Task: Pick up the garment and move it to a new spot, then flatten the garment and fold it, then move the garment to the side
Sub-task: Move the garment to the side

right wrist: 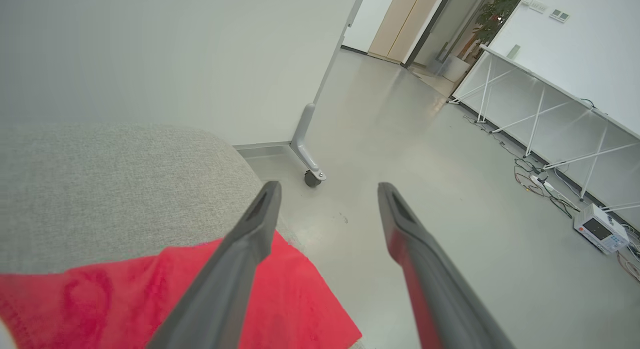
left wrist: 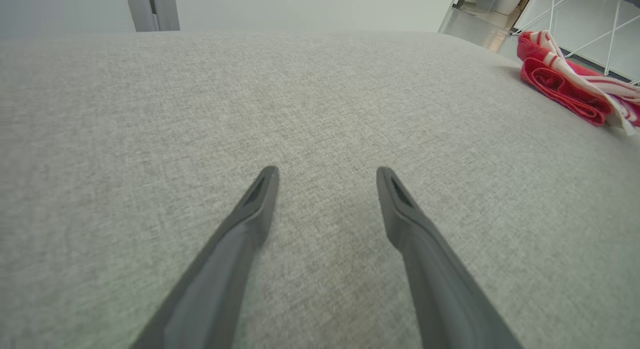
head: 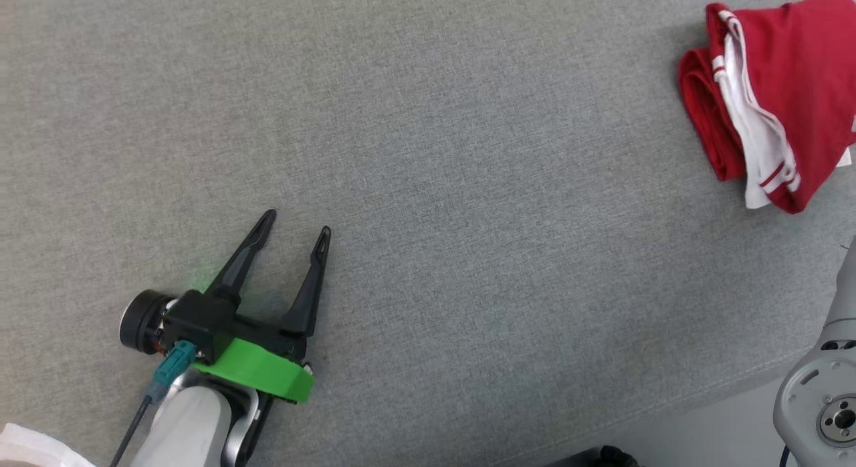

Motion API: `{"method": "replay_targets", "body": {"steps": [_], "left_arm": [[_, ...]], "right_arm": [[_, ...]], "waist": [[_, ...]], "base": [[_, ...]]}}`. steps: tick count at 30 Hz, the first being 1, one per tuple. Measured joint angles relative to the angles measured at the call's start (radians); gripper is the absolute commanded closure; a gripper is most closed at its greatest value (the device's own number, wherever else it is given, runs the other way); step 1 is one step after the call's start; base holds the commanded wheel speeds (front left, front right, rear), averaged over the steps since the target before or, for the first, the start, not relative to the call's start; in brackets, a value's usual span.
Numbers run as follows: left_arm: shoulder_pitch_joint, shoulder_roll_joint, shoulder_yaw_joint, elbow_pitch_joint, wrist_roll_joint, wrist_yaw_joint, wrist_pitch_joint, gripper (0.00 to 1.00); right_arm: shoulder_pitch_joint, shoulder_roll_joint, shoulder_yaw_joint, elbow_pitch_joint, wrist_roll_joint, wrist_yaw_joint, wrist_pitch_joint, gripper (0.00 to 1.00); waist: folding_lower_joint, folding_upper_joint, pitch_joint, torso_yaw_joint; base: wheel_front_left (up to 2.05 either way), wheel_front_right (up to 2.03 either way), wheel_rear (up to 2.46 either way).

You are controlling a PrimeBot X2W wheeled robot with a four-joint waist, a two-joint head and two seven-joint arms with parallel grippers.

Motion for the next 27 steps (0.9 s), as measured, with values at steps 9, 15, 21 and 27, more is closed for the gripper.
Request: {"method": "replay_targets", "body": {"steps": [9,15,21,27], "left_arm": [[0.022,-0.063,0.120,0.067,0.019,0.000,0.001,0.00],[0.037,-0.096,0.254,0.104,0.044,0.000,0.001,0.00],[0.042,-0.121,0.341,0.132,0.073,0.000,0.001,0.00],[0.063,-0.145,0.383,0.151,0.097,0.000,0.001,0.00]], "right_arm": [[-0.015,0.001,0.271,0.050,0.187,0.000,-0.066,0.00],[0.106,0.001,0.516,-0.046,0.449,0.000,-0.066,0.00],[0.233,0.000,0.685,-0.105,0.624,0.000,-0.066,0.00],[0.382,0.001,0.796,-0.132,0.736,0.000,-0.066,0.00]], "waist": [[0.0000,0.0000,-0.104,0.018],[0.0000,0.0000,-0.179,0.046],[0.0000,0.0000,-0.239,0.089],[0.0000,0.0000,-0.287,0.130]], "base": [[0.00,0.00,0.00],[0.00,0.00,0.00],[0.00,0.00,0.00],[0.00,0.00,0.00]]}}
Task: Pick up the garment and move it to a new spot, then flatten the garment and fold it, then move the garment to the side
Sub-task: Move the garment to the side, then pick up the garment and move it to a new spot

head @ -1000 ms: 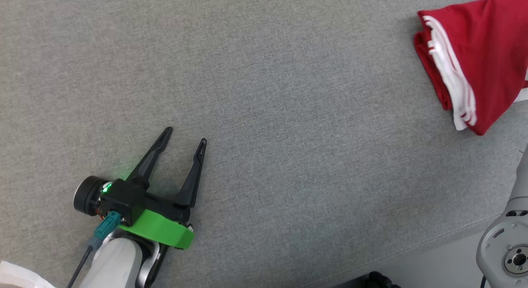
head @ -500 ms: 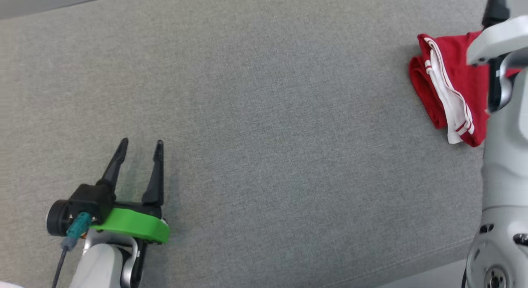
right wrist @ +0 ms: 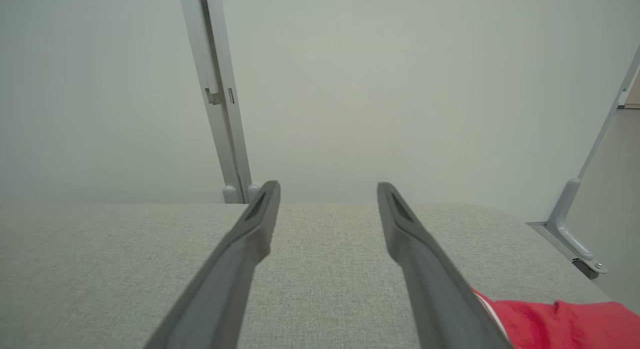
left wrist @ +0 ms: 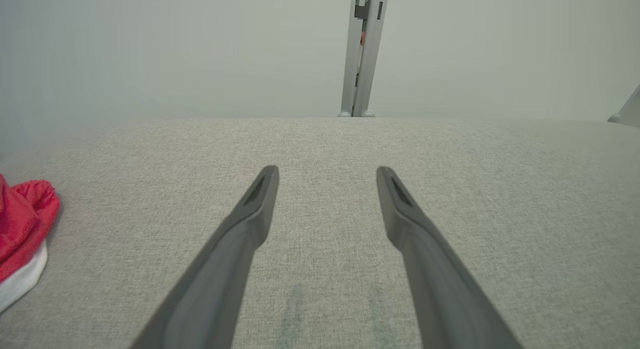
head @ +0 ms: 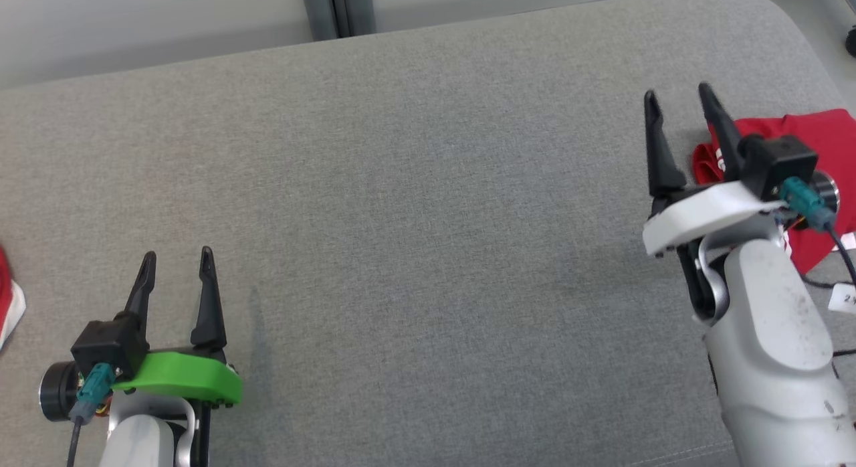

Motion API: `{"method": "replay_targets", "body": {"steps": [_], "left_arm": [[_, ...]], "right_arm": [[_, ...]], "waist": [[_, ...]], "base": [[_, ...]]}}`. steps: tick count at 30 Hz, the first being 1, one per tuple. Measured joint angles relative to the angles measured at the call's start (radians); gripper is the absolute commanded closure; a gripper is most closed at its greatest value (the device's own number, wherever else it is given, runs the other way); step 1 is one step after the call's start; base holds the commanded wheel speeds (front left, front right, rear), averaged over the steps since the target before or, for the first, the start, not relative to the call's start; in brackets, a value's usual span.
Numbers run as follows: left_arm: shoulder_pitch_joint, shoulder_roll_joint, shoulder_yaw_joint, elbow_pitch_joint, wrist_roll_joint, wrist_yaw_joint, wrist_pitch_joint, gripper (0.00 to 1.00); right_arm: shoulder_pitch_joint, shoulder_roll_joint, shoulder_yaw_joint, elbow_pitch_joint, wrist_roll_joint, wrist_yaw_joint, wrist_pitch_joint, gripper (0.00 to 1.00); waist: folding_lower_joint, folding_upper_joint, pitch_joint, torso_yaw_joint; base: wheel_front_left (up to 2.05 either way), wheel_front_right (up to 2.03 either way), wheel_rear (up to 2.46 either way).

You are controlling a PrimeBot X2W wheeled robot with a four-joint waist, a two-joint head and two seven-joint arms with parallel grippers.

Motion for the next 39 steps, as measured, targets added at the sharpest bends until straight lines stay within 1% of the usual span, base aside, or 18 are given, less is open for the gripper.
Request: {"method": "replay_targets", "body": {"steps": [3,7,14,18,24,32,35,39], "left_arm": [[0.024,-0.008,0.015,0.008,0.021,0.000,0.000,0.00],[0.064,-0.026,0.040,0.010,0.036,0.000,0.000,0.00],[0.154,-0.044,0.049,-0.009,0.071,0.000,0.000,0.00],[0.199,-0.052,0.049,-0.025,0.088,0.000,0.000,0.00],[0.231,-0.057,0.054,-0.038,0.088,0.000,0.000,0.00],[0.230,-0.060,0.086,-0.026,0.082,0.000,0.000,0.00],[0.204,-0.060,0.093,-0.013,0.048,0.000,0.000,0.00],[0.184,-0.061,0.089,-0.003,0.043,0.000,0.000,0.00]], "right_arm": [[0.082,0.002,0.019,-0.031,0.040,0.000,0.000,0.00],[0.195,0.002,0.045,-0.057,0.054,0.000,0.000,0.00],[0.355,0.000,0.042,-0.091,0.068,0.000,0.000,0.00],[0.410,0.000,0.036,-0.109,0.068,0.000,0.000,0.00],[0.450,0.001,0.039,-0.121,0.071,0.000,0.000,0.00],[0.460,0.000,0.070,-0.122,0.077,0.000,0.000,0.00],[0.451,0.000,0.085,-0.125,0.070,0.000,0.000,0.00],[0.441,0.000,0.090,-0.124,0.072,0.000,0.000,0.00]], "waist": [[0.0000,0.0000,-0.024,0.018],[0.0000,0.0000,-0.060,0.035],[0.0000,0.0000,-0.128,0.054],[0.0000,0.0000,-0.165,0.065],[-0.0001,0.0000,-0.192,0.081],[0.0000,0.0000,-0.180,0.107],[0.0000,0.0000,-0.171,0.137],[-0.0001,0.0000,-0.161,0.191]], "base": [[0.00,0.00,0.00],[0.00,0.00,0.00],[0.00,0.00,0.00],[0.00,0.00,0.00],[0.00,0.00,0.00],[0.00,0.00,0.00],[0.00,0.00,0.00],[0.00,0.00,0.00]]}}
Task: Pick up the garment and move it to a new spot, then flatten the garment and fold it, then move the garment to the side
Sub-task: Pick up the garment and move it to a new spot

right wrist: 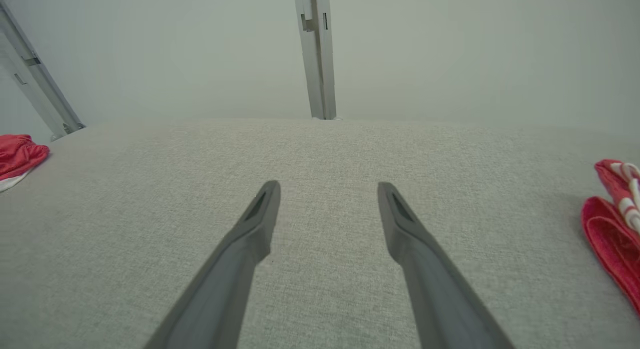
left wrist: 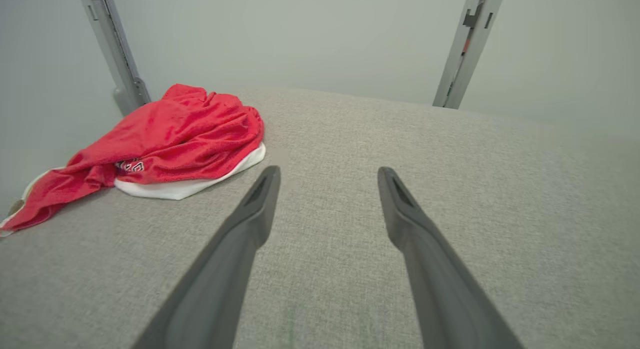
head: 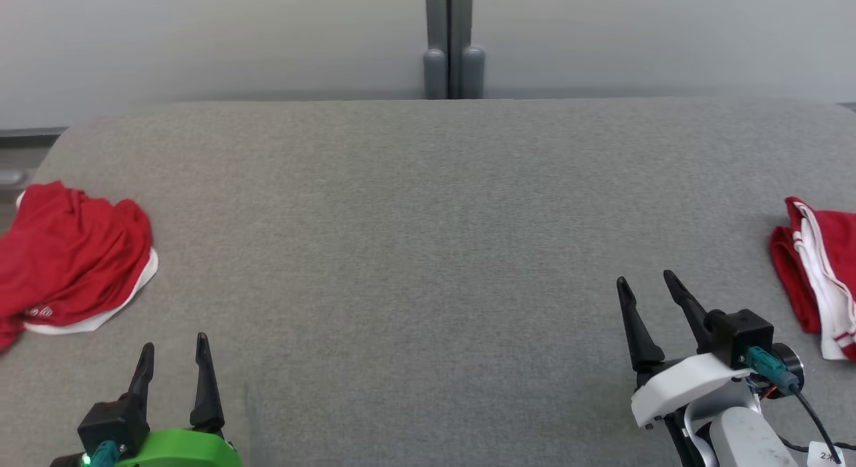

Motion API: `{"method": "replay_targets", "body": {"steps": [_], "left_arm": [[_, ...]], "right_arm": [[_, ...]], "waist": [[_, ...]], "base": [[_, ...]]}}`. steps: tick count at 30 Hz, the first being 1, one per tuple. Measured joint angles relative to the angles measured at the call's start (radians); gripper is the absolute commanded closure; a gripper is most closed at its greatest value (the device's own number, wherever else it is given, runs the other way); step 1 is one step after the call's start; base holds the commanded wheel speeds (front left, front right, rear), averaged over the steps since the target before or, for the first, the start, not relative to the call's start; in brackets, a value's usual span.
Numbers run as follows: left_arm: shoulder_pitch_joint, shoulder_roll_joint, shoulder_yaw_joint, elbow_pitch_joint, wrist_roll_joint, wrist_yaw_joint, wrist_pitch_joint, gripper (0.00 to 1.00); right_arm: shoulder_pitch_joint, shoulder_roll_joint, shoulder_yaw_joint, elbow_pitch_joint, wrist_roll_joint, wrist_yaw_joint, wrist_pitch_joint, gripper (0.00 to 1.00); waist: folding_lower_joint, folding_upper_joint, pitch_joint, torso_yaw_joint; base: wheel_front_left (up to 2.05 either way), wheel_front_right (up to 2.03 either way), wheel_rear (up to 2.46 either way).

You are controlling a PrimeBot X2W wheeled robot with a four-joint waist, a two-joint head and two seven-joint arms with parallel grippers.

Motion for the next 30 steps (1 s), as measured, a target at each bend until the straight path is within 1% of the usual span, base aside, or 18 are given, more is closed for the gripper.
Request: {"method": "replay_targets", "body": {"steps": [13,19,23,26,30], "left_arm": [[-0.003,0.000,0.068,0.058,-0.009,0.000,0.000,0.00],[-0.001,0.000,0.085,0.077,-0.025,0.000,0.000,0.00],[-0.002,0.000,0.090,0.099,-0.075,0.000,0.000,0.00],[-0.023,0.000,0.095,0.120,-0.097,0.000,0.000,0.00],[-0.083,0.006,0.079,0.166,-0.128,0.000,0.000,0.00]], "right_arm": [[-0.049,0.002,0.080,0.056,0.053,0.000,0.000,0.00],[-0.059,0.001,0.100,0.069,0.054,0.000,0.000,0.00],[-0.063,0.002,0.107,0.072,0.054,0.000,0.000,0.00],[-0.073,0.002,0.116,0.071,0.049,0.000,0.000,0.00],[-0.092,0.002,0.113,0.072,0.025,0.000,0.000,0.00]], "waist": [[0.0000,0.0000,0.024,0.230],[0.0000,0.0000,0.028,0.314],[0.0000,0.0000,0.033,0.346],[0.0000,0.0000,0.044,0.348],[0.0000,0.0000,0.070,0.339]], "base": [[0.00,0.00,0.00],[0.00,0.00,0.00],[0.00,0.00,0.00],[0.00,0.00,0.00],[0.00,0.00,0.00]]}}
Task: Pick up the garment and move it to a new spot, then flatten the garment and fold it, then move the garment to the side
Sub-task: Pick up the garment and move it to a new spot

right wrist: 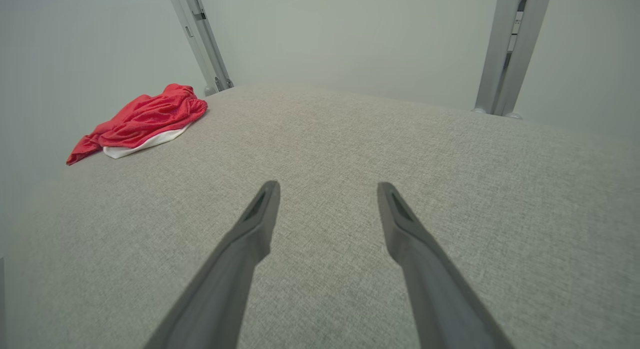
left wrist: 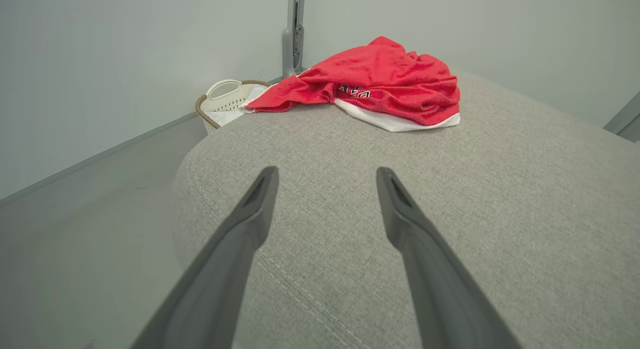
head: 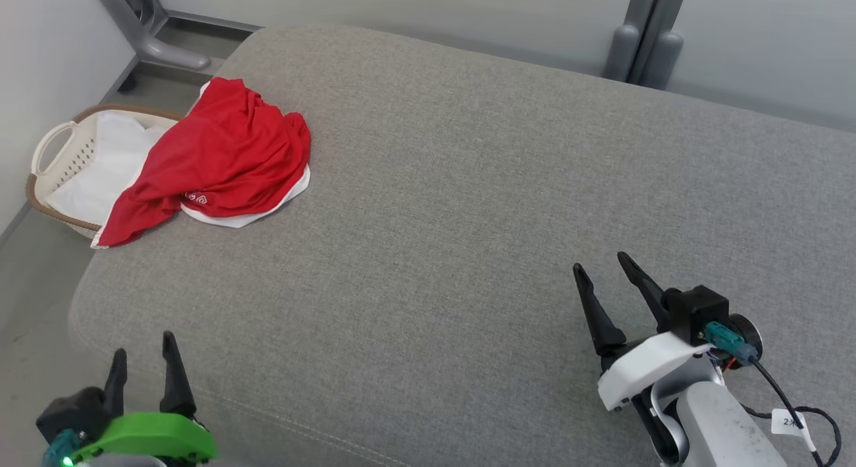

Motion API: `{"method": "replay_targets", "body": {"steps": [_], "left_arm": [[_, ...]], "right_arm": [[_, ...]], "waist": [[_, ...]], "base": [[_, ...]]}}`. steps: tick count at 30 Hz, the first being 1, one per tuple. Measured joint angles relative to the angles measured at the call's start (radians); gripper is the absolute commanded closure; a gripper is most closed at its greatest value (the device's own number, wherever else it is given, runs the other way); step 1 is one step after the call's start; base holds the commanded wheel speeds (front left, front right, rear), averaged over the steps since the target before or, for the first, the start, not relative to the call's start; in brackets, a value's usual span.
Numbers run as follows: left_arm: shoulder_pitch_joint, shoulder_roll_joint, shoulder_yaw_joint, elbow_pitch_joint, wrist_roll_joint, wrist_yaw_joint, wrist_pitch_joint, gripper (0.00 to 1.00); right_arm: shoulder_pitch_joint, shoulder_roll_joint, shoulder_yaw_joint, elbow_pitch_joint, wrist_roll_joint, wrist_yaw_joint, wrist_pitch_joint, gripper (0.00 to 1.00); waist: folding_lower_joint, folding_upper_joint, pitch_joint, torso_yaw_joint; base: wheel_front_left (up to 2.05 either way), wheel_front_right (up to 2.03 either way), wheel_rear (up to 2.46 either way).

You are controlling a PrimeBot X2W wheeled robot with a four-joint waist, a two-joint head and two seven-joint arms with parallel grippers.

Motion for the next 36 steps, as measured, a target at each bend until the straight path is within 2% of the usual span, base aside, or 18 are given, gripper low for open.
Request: {"method": "replay_targets", "body": {"steps": [5,12,19,27,33,36], "left_arm": [[-0.121,0.077,-0.026,0.063,-0.074,0.000,0.000,0.00],[-0.329,0.223,-0.108,0.147,-0.205,0.000,0.000,0.00],[-0.491,0.361,-0.258,0.264,-0.351,0.000,0.000,0.00],[-0.636,0.501,-0.461,0.374,-0.602,0.000,0.017,0.00],[-0.684,0.552,-0.564,0.432,-0.739,0.000,0.065,0.00],[-0.687,0.557,-0.604,0.463,-0.786,0.000,0.094,0.00]], "right_arm": [[-0.042,0.000,-0.001,-0.008,-0.039,0.000,0.000,0.00],[-0.124,0.000,0.014,-0.037,-0.083,0.000,0.000,0.00],[-0.197,0.000,0.038,-0.074,-0.113,0.000,0.000,0.00],[-0.253,-0.001,0.041,-0.120,-0.146,0.000,0.000,0.00],[-0.256,0.003,0.030,-0.160,-0.165,0.000,-0.003,0.00],[-0.257,0.006,0.022,-0.177,-0.169,0.000,-0.003,0.00]], "waist": [[0.0000,0.0000,0.050,-0.021],[0.0000,0.0000,0.147,-0.056],[0.0000,0.0000,0.253,-0.101],[0.0001,0.0000,0.364,-0.165],[0.0001,0.0000,0.430,-0.214],[0.0001,0.0000,0.454,-0.239]], "base": [[0.00,0.00,0.00],[0.00,0.00,0.00],[0.00,0.00,0.00],[0.00,0.00,0.00],[0.00,0.00,0.00],[0.00,0.00,0.00]]}}
